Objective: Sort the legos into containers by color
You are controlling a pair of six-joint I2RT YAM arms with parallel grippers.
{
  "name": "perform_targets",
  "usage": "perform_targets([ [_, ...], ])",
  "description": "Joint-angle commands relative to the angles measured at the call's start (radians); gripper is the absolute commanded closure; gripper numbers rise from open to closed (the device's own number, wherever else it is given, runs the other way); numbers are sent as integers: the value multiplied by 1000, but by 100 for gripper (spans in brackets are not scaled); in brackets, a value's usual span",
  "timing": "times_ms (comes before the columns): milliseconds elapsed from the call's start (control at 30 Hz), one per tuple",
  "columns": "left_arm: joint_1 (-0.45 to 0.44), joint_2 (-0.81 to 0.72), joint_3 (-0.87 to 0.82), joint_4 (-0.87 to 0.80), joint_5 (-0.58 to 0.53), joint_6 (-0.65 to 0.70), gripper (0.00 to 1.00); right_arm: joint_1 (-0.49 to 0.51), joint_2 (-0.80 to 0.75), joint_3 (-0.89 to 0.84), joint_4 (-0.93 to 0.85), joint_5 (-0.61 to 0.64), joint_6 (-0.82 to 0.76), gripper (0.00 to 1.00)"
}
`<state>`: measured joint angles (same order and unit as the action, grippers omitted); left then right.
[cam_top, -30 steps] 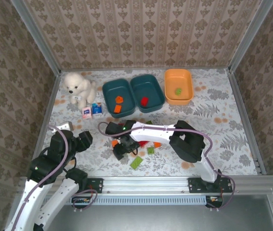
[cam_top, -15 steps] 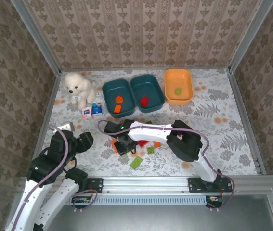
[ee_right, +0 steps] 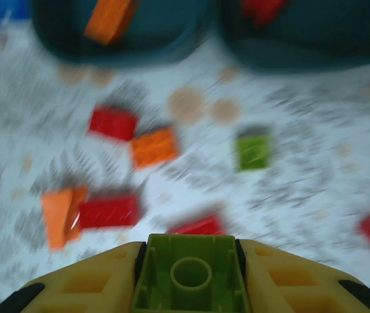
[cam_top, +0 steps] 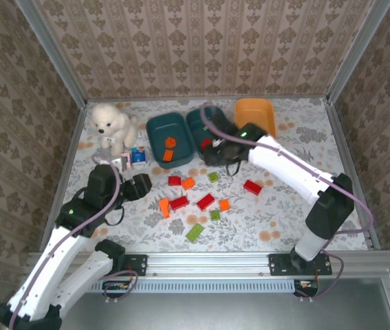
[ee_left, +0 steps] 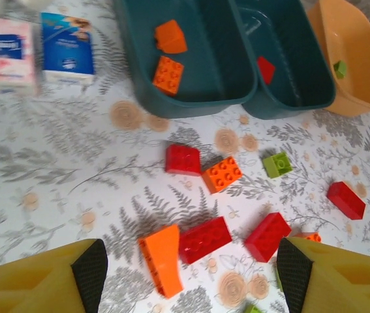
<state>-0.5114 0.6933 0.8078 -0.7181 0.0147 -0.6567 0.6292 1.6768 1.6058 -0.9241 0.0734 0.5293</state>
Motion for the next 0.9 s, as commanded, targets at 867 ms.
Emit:
perform_targets([
  [867, -130, 447, 204, 220, 24, 122, 27, -463, 692, 497, -74, -158, -85, 50],
])
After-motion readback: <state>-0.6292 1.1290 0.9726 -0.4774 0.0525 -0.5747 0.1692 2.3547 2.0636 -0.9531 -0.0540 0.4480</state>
